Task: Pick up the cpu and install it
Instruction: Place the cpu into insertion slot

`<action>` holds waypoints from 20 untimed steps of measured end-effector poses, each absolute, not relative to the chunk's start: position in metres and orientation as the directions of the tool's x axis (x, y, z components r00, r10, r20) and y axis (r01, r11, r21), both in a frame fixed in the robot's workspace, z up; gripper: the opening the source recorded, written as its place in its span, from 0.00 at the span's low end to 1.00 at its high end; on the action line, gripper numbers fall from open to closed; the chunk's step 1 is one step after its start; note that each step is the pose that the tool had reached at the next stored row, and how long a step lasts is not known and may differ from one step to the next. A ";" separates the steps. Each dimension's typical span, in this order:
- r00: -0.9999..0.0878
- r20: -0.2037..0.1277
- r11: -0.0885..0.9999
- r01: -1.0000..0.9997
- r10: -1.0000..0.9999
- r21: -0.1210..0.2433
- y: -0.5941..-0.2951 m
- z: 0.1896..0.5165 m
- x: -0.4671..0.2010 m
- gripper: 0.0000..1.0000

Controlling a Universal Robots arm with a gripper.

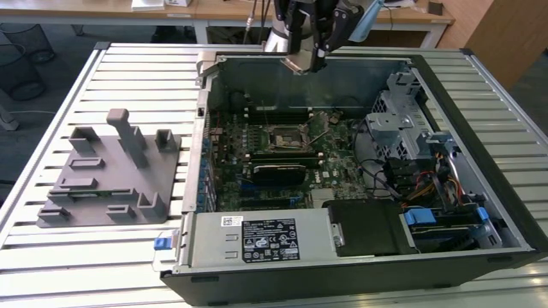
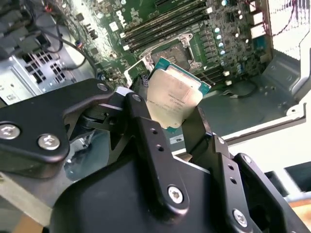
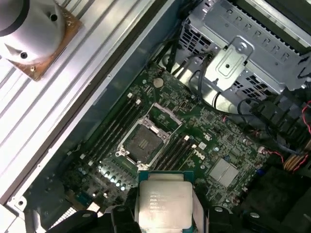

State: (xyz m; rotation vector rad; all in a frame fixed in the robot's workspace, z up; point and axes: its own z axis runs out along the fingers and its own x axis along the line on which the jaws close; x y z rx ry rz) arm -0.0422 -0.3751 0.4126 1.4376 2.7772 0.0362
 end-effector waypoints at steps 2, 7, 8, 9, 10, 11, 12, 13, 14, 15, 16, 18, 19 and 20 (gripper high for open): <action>-0.548 -0.002 0.547 0.836 0.837 0.027 -0.375 0.411 -0.042 0.53; -0.469 -0.002 0.469 0.883 0.883 0.027 -0.375 0.407 -0.042 0.53; -0.453 -0.002 0.453 0.891 0.892 0.027 -0.375 0.406 -0.042 0.53; -0.437 -0.002 0.437 0.899 0.900 0.027 -0.375 0.405 -0.042 0.53; -0.421 -0.002 0.420 0.907 0.907 0.027 -0.375 0.404 -0.042 0.53; -0.405 -0.002 0.405 0.914 0.914 0.027 -0.375 0.404 -0.042 0.53; -0.391 -0.002 0.391 0.920 0.920 0.027 -0.375 0.403 -0.042 0.53; -0.376 -0.002 0.376 0.926 0.926 0.027 -0.375 0.402 -0.042 0.53; -0.365 -0.002 0.365 0.931 0.931 0.027 -0.375 0.401 -0.042 0.53; -0.359 -0.002 0.359 0.933 0.933 0.027 -0.374 0.400 -0.042 0.53; -0.358 -0.002 0.358 0.933 0.934 0.027 -0.372 0.399 -0.042 0.53; -0.358 0.002 0.358 0.933 0.934 0.029 -0.371 0.396 -0.042 0.53; -0.358 0.002 0.357 0.934 0.934 0.029 -0.370 0.395 -0.042 0.53; -0.353 0.002 0.353 0.935 0.936 0.029 -0.369 0.393 -0.042 0.53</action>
